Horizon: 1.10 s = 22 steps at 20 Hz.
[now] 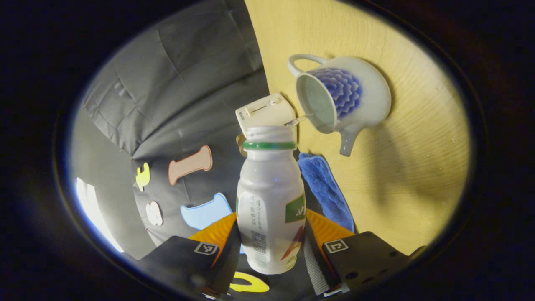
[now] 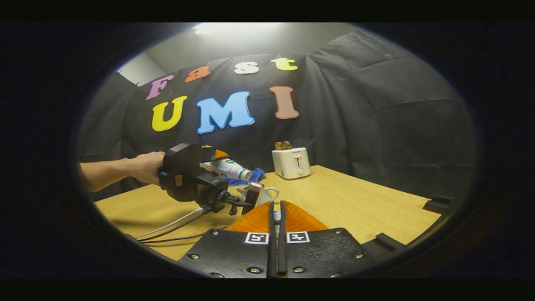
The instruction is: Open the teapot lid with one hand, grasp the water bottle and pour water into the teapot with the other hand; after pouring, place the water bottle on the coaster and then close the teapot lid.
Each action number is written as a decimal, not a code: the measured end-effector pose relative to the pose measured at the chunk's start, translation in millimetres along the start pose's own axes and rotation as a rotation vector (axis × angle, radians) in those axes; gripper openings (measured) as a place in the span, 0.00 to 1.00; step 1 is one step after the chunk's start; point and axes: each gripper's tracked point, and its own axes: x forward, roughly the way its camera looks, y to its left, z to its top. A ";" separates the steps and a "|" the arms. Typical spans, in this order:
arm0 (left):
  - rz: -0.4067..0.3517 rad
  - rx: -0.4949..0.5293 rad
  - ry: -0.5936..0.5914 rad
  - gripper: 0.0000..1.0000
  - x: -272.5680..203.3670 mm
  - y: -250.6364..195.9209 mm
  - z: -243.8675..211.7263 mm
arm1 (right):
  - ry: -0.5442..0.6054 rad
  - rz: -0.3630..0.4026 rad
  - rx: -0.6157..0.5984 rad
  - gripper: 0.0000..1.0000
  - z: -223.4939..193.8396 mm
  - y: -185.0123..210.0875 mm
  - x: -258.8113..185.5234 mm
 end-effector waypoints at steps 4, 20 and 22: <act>0.004 0.021 -0.015 0.82 -0.2 4.5 3.0 | 0.000 -0.002 -0.001 0.01 -0.2 0.0 1.0; 0.018 0.080 -0.042 0.82 -2.2 10.9 7.8 | -0.001 -0.016 0.024 0.01 3.3 -6.7 1.7; 0.018 0.075 -0.047 0.82 -2.2 9.7 9.0 | 0.002 -0.016 0.024 0.01 2.7 -6.1 2.1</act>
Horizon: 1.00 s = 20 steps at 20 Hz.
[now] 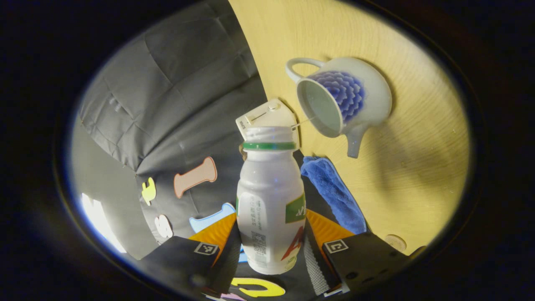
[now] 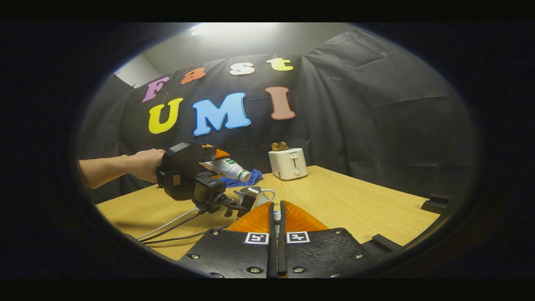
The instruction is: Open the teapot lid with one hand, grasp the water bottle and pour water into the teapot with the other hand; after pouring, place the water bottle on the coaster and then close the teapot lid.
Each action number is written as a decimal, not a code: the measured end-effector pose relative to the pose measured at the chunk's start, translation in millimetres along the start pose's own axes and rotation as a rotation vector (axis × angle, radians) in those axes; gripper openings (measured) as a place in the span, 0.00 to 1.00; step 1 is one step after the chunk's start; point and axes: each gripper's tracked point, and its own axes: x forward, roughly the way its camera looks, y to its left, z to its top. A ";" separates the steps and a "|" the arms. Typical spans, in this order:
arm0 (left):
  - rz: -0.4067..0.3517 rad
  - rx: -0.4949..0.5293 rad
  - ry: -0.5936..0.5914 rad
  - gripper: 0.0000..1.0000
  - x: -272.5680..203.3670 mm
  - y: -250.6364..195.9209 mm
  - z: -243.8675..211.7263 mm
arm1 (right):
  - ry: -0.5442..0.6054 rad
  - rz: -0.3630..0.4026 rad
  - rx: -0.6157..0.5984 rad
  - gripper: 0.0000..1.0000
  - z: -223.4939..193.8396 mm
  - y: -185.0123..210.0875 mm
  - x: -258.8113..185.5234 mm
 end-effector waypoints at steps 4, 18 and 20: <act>-0.006 -0.002 -0.006 0.83 -1.1 -1.1 0.9 | 0.006 0.000 -0.005 0.01 -0.6 -0.1 0.6; -0.090 -0.300 -0.045 0.83 8.8 -34.7 3.0 | -0.014 -0.019 -0.056 0.01 10.0 -4.2 4.8; -0.111 -0.356 -0.040 0.83 6.6 -44.6 3.9 | -0.015 -0.018 -0.062 0.01 11.8 -3.5 5.5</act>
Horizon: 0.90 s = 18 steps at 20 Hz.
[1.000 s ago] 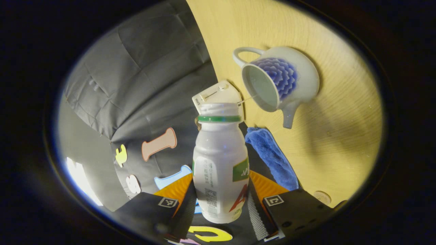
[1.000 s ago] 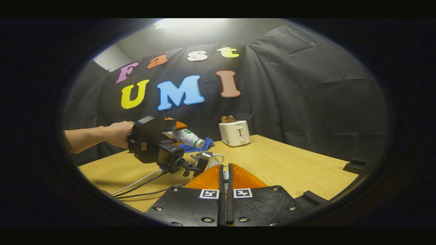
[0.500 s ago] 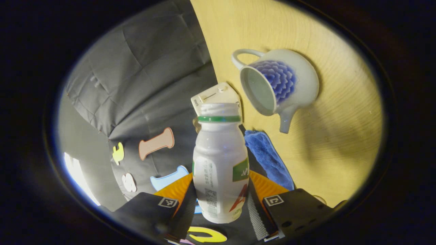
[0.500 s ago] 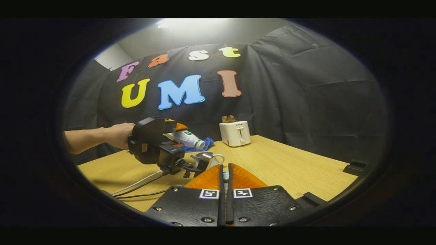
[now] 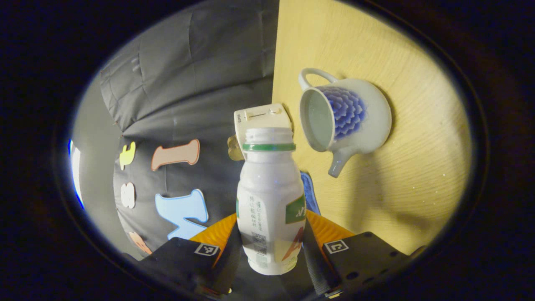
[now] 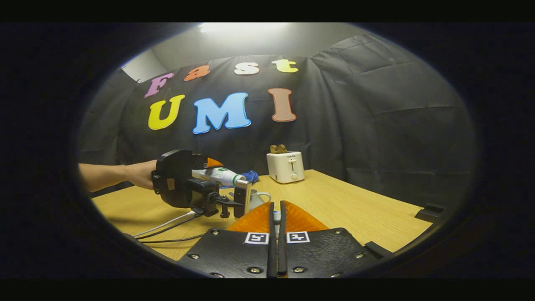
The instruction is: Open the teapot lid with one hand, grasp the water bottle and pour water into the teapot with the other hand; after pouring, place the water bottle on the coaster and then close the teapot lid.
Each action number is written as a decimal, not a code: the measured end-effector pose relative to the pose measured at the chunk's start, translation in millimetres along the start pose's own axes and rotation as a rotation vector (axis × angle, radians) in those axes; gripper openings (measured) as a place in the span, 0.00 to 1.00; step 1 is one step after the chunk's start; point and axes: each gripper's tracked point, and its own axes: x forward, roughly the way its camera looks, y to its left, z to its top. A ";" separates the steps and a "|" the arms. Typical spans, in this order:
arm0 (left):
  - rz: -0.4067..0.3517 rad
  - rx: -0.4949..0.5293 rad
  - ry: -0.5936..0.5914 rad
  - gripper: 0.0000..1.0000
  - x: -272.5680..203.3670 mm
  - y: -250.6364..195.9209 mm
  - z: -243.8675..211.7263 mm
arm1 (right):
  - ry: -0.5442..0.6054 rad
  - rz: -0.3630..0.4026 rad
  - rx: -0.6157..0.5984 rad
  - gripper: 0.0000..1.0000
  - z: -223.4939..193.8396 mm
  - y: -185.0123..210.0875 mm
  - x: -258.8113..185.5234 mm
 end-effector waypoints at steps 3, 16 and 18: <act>-0.012 -0.094 -0.005 0.83 -2.2 -9.9 0.1 | 0.000 0.004 -0.007 0.01 1.8 1.8 0.9; 0.049 -0.548 0.069 0.83 -34.0 -13.8 -48.6 | 0.039 0.058 -0.064 0.01 0.4 21.0 35.2; 0.048 -0.629 0.087 0.83 -41.9 -17.4 -56.7 | 0.052 0.074 -0.084 0.01 -0.6 27.6 44.1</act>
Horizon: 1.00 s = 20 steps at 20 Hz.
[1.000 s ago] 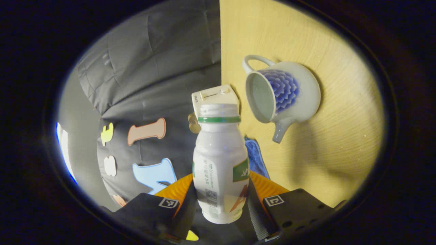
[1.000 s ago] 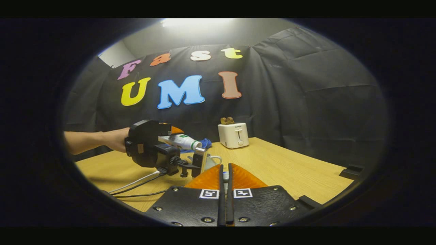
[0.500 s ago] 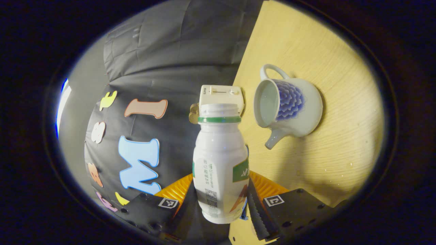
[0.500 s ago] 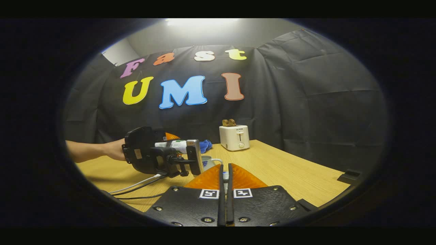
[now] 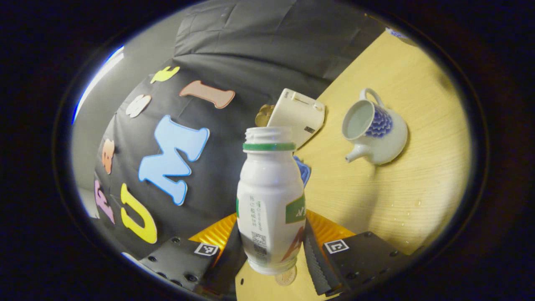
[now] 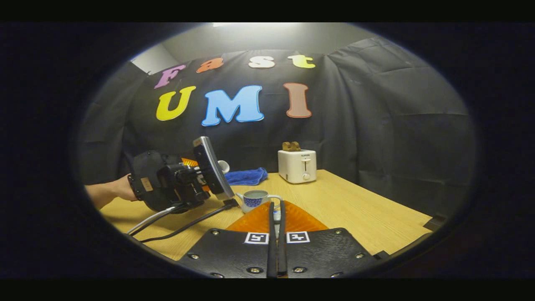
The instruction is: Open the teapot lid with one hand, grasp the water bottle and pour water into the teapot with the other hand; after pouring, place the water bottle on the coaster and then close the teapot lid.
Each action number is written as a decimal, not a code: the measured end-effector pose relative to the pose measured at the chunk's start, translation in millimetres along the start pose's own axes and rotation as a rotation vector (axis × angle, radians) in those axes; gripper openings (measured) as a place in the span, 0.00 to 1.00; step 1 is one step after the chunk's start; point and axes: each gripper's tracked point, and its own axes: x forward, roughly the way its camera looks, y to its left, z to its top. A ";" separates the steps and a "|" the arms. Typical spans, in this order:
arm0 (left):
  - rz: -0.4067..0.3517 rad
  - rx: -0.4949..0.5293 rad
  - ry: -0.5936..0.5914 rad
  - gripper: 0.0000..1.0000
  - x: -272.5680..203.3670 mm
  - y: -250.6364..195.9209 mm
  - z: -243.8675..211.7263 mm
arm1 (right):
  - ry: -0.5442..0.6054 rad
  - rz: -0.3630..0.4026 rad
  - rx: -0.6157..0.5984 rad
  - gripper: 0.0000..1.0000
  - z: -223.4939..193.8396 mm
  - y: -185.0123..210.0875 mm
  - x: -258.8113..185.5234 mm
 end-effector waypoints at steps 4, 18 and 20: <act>0.016 -0.136 0.007 0.76 -10.6 9.3 -10.4 | 0.018 0.028 -0.034 0.01 3.1 13.0 21.1; 0.053 -0.674 -0.010 0.83 -54.8 47.1 -46.3 | 0.055 0.087 -0.078 0.01 16.1 49.0 119.7; 0.086 -0.714 -0.001 0.71 -61.4 59.3 -59.2 | 0.055 0.078 -0.078 0.01 17.9 50.4 128.1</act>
